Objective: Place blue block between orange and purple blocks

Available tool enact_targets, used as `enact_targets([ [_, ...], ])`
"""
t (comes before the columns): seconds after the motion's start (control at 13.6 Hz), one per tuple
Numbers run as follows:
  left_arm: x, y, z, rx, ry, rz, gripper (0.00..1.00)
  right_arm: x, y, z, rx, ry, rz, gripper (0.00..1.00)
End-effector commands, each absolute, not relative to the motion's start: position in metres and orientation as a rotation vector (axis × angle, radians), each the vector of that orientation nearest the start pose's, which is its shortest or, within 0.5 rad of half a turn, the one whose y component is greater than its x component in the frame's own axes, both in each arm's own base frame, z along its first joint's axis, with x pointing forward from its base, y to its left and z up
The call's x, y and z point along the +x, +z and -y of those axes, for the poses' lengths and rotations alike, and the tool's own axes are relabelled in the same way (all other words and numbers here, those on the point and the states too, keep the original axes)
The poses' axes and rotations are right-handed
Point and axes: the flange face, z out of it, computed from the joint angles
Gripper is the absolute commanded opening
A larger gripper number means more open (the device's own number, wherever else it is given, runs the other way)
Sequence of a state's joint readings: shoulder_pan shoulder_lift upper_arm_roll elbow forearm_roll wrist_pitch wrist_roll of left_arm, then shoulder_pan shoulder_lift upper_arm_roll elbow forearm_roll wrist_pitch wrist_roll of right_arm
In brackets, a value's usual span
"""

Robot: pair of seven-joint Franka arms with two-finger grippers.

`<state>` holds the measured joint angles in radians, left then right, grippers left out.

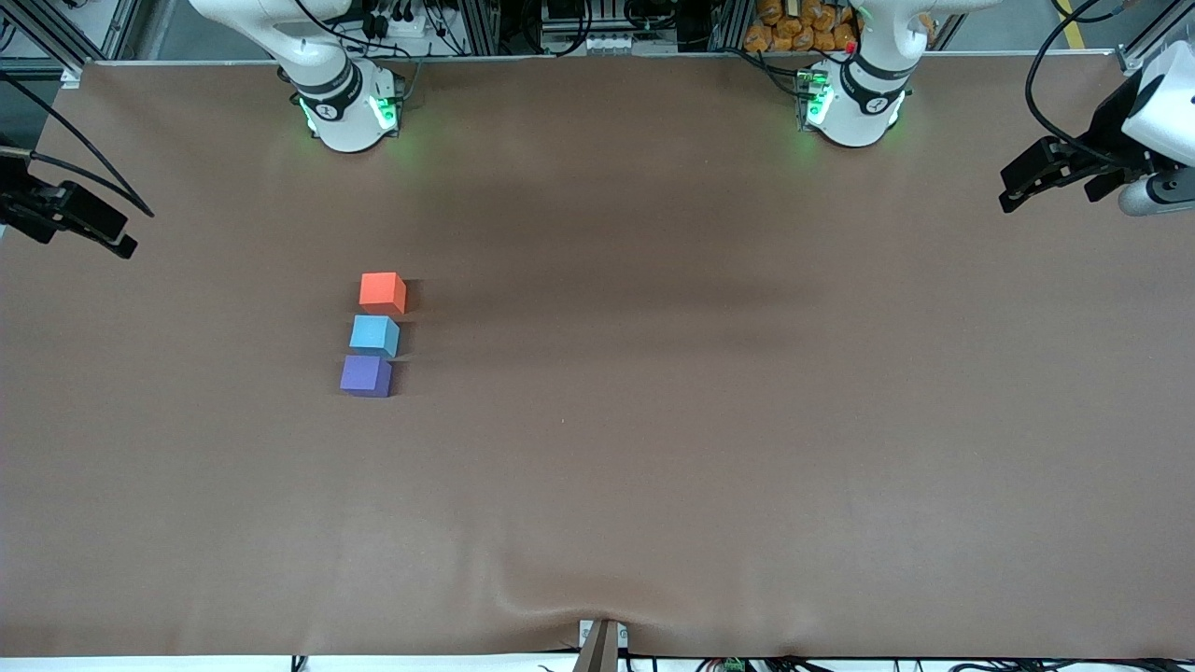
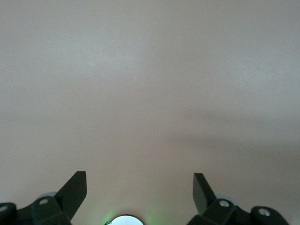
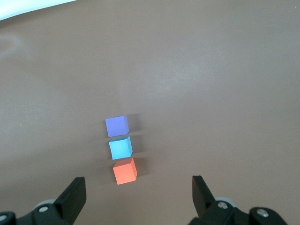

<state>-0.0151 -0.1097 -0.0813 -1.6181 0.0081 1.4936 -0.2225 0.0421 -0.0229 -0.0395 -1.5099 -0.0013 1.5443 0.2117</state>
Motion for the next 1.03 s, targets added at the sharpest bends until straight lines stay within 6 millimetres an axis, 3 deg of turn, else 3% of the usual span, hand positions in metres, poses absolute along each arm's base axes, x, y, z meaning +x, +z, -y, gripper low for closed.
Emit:
enact_targets([
  [0.0, 0.5149, 0.6671, 0.0361, -3.104, -0.013, 0.197, 1.00, 0.5439, 0.6681, -0.0005, -3.108, -0.109, -0.332, 1.00],
  [0.96, 0.5160, 0.6633, 0.0442, -3.077, 0.002, 0.141, 1.00, 0.5422, 0.6643, 0.0037, -3.130, -0.077, -0.129, 1.00],
])
